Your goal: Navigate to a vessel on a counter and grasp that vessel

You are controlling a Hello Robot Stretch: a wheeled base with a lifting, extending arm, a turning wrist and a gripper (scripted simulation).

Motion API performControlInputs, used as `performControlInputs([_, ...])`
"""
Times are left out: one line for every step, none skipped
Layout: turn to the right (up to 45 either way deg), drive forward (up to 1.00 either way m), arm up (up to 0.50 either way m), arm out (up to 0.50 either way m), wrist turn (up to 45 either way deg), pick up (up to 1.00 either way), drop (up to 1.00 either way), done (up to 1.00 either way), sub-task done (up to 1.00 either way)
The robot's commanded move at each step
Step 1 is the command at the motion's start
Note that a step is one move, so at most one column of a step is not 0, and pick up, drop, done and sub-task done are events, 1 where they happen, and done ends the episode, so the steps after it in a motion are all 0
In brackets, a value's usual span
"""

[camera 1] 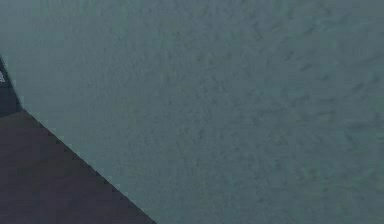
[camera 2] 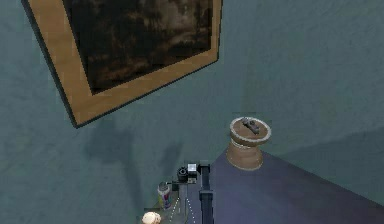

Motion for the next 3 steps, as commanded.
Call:
performControlInputs([0.0,0.00,0.00,0.00,45.0,0.00,0.00,0.00,0.00])
performControlInputs([0.0,0.00,0.00,0.00,45.0,0.00,0.00,0.00,0.00])
performControlInputs([0.0,0.00,0.00,0.00,45.0,0.00,0.00,0.00,0.00])
